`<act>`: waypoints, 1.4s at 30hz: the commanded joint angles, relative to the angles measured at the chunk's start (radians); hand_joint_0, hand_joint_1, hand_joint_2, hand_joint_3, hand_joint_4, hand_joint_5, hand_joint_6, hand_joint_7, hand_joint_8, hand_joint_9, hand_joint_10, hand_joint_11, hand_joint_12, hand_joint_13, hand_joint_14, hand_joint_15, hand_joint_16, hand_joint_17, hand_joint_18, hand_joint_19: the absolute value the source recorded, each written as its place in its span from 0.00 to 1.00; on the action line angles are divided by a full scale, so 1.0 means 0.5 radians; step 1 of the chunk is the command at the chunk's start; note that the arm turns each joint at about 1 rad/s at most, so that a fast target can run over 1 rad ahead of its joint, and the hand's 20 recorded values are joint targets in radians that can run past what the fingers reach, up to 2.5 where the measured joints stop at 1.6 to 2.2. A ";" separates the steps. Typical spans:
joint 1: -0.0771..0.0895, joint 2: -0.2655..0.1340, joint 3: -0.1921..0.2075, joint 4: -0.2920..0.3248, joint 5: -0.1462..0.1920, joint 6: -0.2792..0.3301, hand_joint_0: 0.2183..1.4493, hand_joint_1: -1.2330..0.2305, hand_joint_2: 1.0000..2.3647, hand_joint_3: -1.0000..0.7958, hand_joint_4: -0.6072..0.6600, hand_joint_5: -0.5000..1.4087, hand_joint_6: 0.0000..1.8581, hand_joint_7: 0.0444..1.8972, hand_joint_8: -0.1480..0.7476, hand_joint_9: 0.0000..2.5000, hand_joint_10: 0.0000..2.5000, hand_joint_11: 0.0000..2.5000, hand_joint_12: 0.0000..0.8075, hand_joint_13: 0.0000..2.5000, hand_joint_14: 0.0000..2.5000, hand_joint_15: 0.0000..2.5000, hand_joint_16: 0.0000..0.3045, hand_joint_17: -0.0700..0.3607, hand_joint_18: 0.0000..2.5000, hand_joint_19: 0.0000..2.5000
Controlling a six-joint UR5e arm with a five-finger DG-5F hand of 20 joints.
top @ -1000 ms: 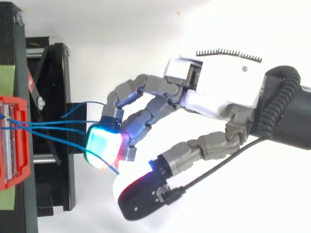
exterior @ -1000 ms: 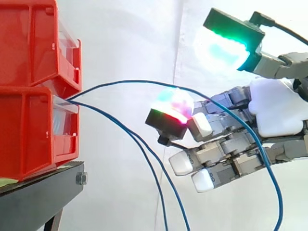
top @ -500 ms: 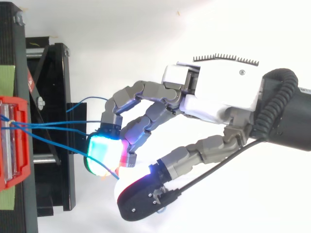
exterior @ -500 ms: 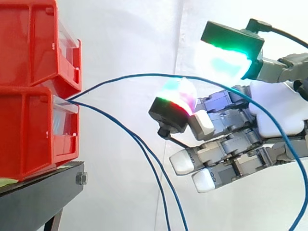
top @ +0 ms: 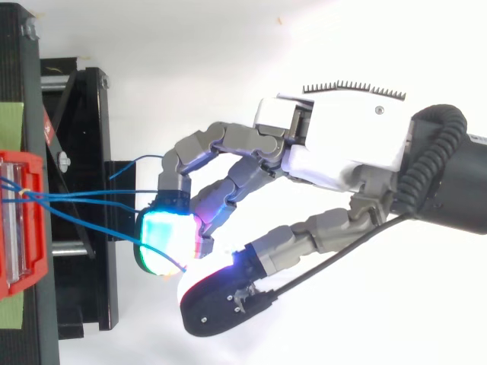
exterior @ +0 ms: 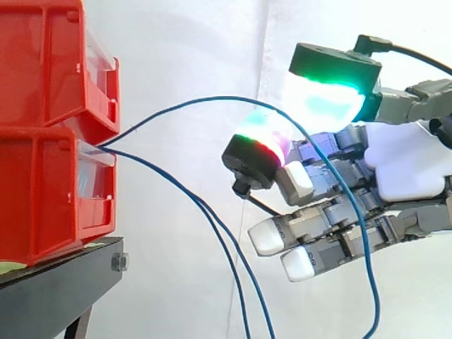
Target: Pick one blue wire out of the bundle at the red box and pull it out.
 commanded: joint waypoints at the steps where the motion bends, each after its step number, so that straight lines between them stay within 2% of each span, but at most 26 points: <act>1: 0.000 0.000 0.002 0.001 0.000 0.000 0.34 0.25 0.01 0.39 0.59 0.17 0.50 0.57 0.56 0.37 0.01 0.28 0.53 0.27 0.01 0.15 0.15 0.41 0.23 0.17; 8: 0.003 -0.003 -0.001 0.001 0.000 0.000 0.28 0.35 0.01 0.36 0.63 0.18 0.48 0.48 0.57 0.39 0.01 0.28 0.54 0.27 0.00 0.16 0.16 0.41 0.21 0.18; 22: 0.003 0.000 -0.001 0.001 0.000 0.000 0.23 0.39 0.00 0.29 0.65 0.18 0.47 0.50 0.60 0.39 0.01 0.28 0.57 0.28 0.00 0.16 0.17 0.43 0.21 0.18; 26: 0.003 0.000 0.002 0.001 0.000 0.000 0.24 0.36 0.00 0.29 0.65 0.18 0.47 0.51 0.59 0.39 0.00 0.28 0.57 0.27 0.00 0.16 0.17 0.43 0.21 0.18; 28: 0.003 0.000 -0.001 0.001 0.000 0.000 0.29 0.29 0.00 0.29 0.66 0.18 0.47 0.51 0.57 0.38 0.01 0.29 0.54 0.27 0.00 0.15 0.16 0.42 0.22 0.17; 30: 0.003 0.000 0.002 0.001 0.000 0.000 0.33 0.27 0.00 0.29 0.66 0.17 0.47 0.51 0.56 0.37 0.01 0.28 0.55 0.28 0.00 0.15 0.16 0.42 0.23 0.16; 39: 0.003 0.000 -0.001 -0.002 -0.003 0.000 0.37 0.25 0.01 0.36 0.70 0.16 0.46 0.48 0.57 0.34 0.00 0.28 0.55 0.28 0.00 0.14 0.16 0.42 0.24 0.15; 42: 0.000 0.000 -0.001 0.001 -0.003 0.000 0.37 0.26 0.01 0.38 0.68 0.16 0.46 0.46 0.57 0.34 0.01 0.28 0.55 0.28 0.00 0.14 0.16 0.42 0.24 0.15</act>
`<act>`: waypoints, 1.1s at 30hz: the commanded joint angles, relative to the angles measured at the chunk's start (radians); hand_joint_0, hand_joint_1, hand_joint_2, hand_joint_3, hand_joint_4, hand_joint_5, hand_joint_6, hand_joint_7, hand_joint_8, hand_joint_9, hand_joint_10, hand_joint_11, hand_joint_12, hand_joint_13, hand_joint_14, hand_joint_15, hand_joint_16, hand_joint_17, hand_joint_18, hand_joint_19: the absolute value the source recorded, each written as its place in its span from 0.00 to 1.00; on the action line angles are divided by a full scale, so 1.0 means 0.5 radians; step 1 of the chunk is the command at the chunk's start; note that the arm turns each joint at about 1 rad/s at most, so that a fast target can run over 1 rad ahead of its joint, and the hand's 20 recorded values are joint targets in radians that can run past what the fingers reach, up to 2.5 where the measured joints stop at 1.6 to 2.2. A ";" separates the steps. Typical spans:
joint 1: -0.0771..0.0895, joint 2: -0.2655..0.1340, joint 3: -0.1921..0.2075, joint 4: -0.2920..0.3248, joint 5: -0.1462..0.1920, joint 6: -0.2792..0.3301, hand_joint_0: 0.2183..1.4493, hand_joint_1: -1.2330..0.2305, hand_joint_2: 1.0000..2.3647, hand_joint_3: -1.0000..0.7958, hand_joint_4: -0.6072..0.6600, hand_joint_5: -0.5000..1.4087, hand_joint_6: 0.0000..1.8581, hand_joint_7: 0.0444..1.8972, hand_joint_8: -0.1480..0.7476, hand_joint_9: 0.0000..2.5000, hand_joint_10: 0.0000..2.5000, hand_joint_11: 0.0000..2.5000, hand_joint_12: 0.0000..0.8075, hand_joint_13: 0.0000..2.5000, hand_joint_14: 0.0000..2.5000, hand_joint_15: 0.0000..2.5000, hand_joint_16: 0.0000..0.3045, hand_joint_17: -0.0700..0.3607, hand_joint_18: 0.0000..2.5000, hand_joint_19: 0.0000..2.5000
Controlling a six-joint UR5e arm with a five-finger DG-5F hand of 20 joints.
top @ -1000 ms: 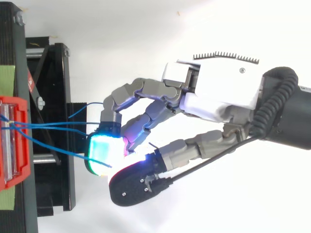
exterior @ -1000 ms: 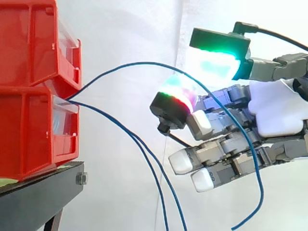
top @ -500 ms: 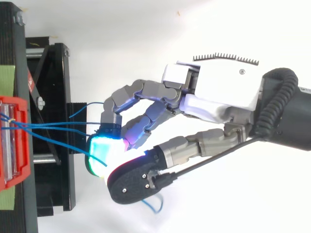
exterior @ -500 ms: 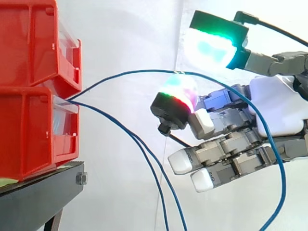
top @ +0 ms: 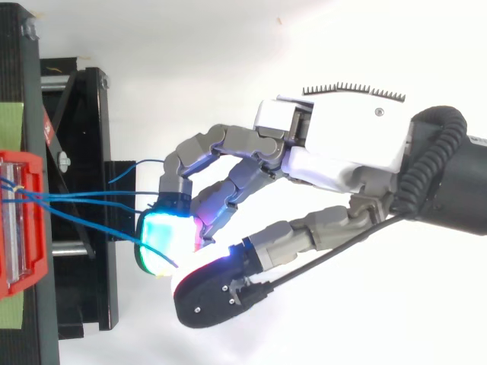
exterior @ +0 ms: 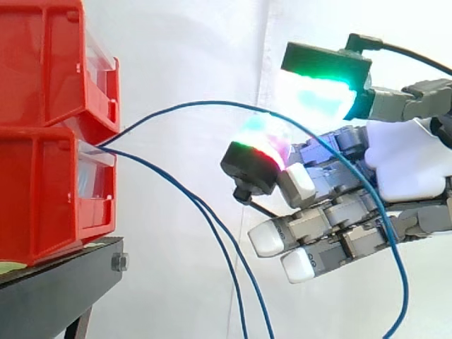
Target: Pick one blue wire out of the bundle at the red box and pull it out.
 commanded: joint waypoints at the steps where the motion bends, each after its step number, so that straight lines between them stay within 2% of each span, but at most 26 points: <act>1: -0.002 0.000 0.000 0.002 -0.001 0.000 0.37 0.26 0.01 0.39 0.68 0.15 0.46 0.47 0.57 0.34 0.01 0.28 0.55 0.28 0.00 0.14 0.16 0.42 0.24 0.16; 7: -0.002 0.000 0.000 -0.001 -0.004 0.000 0.35 0.30 0.01 0.44 0.67 0.16 0.45 0.42 0.57 0.35 0.00 0.28 0.54 0.28 0.00 0.15 0.16 0.42 0.23 0.17; 15: -0.002 0.000 0.000 0.002 -0.001 0.000 0.35 0.31 0.01 0.45 0.67 0.17 0.43 0.43 0.58 0.36 0.01 0.28 0.54 0.28 0.00 0.15 0.16 0.41 0.23 0.17; 17: -0.002 0.000 0.000 0.002 -0.001 0.000 0.33 0.33 0.01 0.44 0.68 0.17 0.42 0.43 0.58 0.36 0.01 0.28 0.55 0.28 0.00 0.15 0.16 0.42 0.22 0.17; 24: -0.002 0.000 0.000 0.005 0.002 0.000 0.25 0.42 0.00 0.30 0.67 0.19 0.40 0.49 0.59 0.37 0.01 0.27 0.55 0.27 0.00 0.15 0.16 0.41 0.20 0.17; 27: -0.002 0.000 0.003 0.005 -0.001 -0.003 0.23 0.41 0.00 0.28 0.67 0.18 0.45 0.48 0.60 0.39 0.00 0.28 0.56 0.27 0.00 0.15 0.16 0.42 0.20 0.17; 33: -0.002 0.000 0.003 0.005 -0.001 -0.003 0.18 0.37 0.00 0.28 0.71 0.18 0.48 0.50 0.62 0.40 0.01 0.30 0.59 0.29 0.00 0.15 0.17 0.43 0.23 0.16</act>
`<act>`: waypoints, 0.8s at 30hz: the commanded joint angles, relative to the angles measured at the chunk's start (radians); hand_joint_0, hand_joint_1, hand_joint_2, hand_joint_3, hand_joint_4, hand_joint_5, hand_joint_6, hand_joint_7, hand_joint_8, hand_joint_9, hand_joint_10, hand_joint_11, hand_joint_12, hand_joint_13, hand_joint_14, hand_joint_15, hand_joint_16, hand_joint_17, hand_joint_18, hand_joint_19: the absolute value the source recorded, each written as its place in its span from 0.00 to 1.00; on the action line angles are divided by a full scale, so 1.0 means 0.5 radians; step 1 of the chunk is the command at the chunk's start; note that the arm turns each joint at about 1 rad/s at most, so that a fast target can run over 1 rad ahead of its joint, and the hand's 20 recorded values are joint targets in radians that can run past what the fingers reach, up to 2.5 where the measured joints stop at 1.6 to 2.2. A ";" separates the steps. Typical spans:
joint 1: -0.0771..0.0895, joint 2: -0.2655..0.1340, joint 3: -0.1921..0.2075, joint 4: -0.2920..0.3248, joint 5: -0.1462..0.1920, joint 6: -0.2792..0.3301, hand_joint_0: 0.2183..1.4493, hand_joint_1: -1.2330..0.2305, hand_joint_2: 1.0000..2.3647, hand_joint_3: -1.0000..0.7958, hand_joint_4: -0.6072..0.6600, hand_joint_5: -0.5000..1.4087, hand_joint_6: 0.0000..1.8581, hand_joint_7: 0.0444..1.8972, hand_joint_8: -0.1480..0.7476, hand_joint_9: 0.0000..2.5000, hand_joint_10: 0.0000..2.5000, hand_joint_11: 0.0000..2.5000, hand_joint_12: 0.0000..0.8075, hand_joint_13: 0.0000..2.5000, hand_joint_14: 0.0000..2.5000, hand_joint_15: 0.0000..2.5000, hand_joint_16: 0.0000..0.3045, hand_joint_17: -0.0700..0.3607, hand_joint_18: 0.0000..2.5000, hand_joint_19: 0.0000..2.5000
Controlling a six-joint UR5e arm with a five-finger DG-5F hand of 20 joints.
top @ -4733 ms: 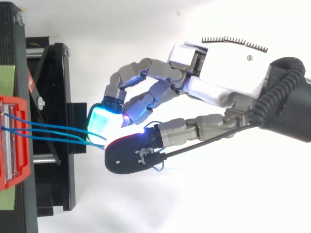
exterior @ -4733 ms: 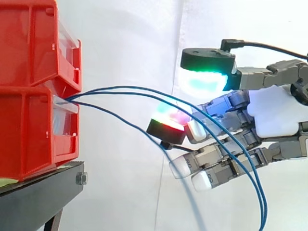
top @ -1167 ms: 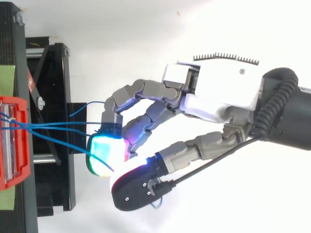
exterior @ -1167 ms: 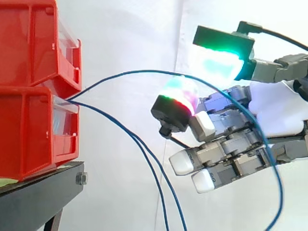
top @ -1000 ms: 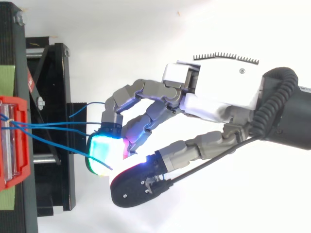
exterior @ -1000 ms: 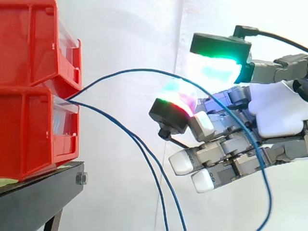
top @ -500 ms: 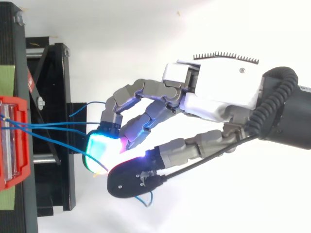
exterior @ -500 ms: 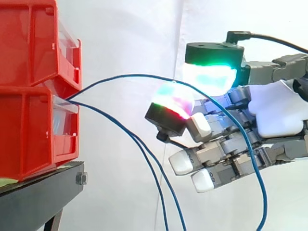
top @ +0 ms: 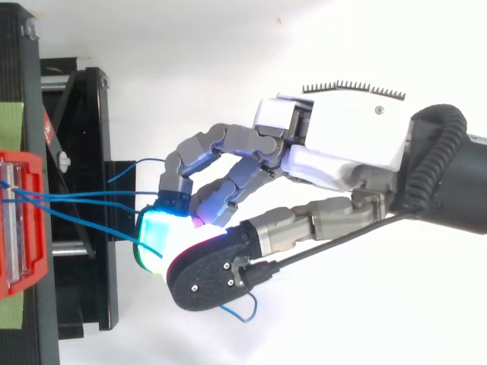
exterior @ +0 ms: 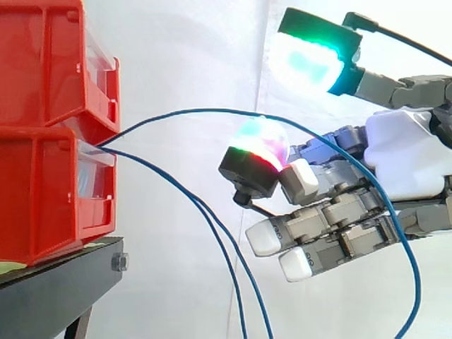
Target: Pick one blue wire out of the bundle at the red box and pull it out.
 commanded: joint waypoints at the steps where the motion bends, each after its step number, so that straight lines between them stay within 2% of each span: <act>1: 0.000 0.000 0.003 0.000 0.000 -0.002 0.18 0.35 0.00 0.28 0.71 0.19 0.48 0.50 0.63 0.41 0.00 0.31 0.59 0.29 0.00 0.15 0.17 0.44 0.24 0.16; 5: 0.003 0.000 0.000 0.000 0.000 -0.008 0.17 0.32 0.00 0.28 0.71 0.19 0.49 0.50 0.63 0.40 0.00 0.31 0.59 0.29 0.00 0.14 0.18 0.44 0.24 0.15; 12: 0.003 -0.003 0.000 0.000 0.000 -0.002 0.16 0.20 0.00 0.28 0.70 0.19 0.49 0.50 0.62 0.38 0.00 0.32 0.58 0.28 0.00 0.14 0.18 0.45 0.25 0.15; 24: 0.000 0.000 0.000 0.000 -0.004 0.001 0.17 0.17 0.00 0.28 0.69 0.20 0.49 0.50 0.61 0.38 0.00 0.32 0.57 0.28 0.00 0.14 0.18 0.46 0.27 0.15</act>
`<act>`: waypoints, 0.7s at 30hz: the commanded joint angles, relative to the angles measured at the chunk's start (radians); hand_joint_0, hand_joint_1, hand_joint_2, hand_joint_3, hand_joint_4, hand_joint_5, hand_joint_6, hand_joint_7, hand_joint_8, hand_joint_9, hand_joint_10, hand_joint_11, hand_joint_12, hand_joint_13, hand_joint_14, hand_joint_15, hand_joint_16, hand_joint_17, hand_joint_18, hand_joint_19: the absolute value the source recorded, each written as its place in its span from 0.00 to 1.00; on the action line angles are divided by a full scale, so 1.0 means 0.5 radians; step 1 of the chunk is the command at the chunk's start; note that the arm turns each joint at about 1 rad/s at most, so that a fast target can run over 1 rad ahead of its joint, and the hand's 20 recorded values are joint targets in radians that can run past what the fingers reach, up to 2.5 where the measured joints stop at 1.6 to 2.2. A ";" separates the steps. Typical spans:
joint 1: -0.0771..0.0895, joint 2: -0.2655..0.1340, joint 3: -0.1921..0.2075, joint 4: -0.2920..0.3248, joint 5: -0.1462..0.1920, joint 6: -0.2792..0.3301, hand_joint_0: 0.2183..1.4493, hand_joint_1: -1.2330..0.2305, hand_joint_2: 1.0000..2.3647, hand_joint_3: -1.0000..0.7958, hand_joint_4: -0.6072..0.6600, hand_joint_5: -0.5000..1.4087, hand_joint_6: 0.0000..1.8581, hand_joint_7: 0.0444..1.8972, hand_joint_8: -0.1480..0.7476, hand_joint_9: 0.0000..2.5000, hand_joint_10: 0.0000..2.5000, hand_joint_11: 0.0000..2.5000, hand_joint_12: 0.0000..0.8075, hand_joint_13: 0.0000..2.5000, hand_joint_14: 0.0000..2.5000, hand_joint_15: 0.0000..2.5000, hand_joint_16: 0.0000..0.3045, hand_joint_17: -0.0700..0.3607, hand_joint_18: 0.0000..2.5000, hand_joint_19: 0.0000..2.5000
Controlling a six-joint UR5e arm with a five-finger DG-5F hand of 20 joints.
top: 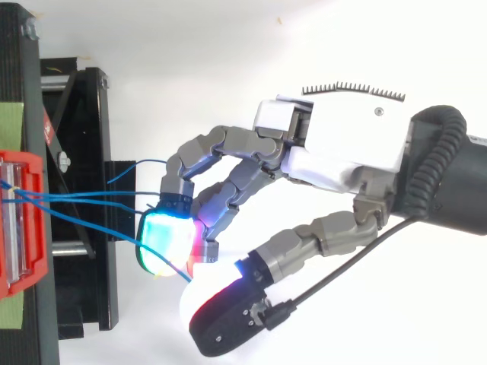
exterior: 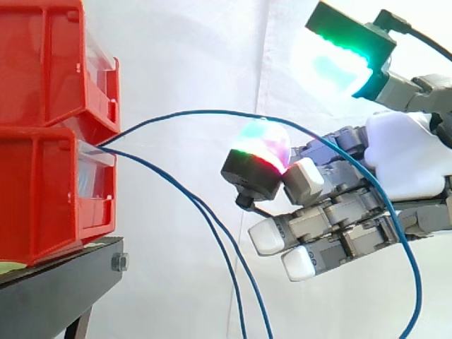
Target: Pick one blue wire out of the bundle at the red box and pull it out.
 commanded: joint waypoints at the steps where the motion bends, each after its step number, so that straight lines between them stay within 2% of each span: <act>1: 0.000 0.000 0.000 0.000 0.000 0.000 0.18 0.17 0.00 0.28 0.68 0.20 0.49 0.51 0.60 0.38 0.01 0.32 0.56 0.28 0.00 0.14 0.18 0.45 0.27 0.15; 6: 0.000 0.000 0.000 0.000 0.000 -0.003 0.20 0.17 0.00 0.28 0.68 0.20 0.49 0.52 0.60 0.38 0.00 0.32 0.56 0.28 0.00 0.14 0.18 0.45 0.27 0.15; 11: 0.000 0.000 0.000 -0.003 -0.037 -0.009 0.18 0.19 0.00 0.28 0.69 0.20 0.49 0.52 0.60 0.39 0.00 0.31 0.58 0.28 0.00 0.15 0.19 0.46 0.28 0.16; 16: -0.004 0.000 0.003 0.000 -0.160 -0.015 0.15 0.19 0.00 0.28 0.69 0.21 0.49 0.52 0.63 0.39 0.00 0.32 0.61 0.28 0.00 0.15 0.21 0.49 0.29 0.15; 19: -0.010 0.000 0.000 0.000 -0.264 -0.049 0.12 0.18 0.00 0.28 0.70 0.21 0.49 0.52 0.63 0.39 0.00 0.32 0.63 0.29 0.00 0.15 0.22 0.51 0.30 0.15; 21: -0.013 0.000 0.000 0.000 -0.279 -0.061 0.12 0.18 0.00 0.28 0.69 0.21 0.49 0.51 0.64 0.39 0.00 0.32 0.63 0.29 0.00 0.15 0.22 0.51 0.30 0.15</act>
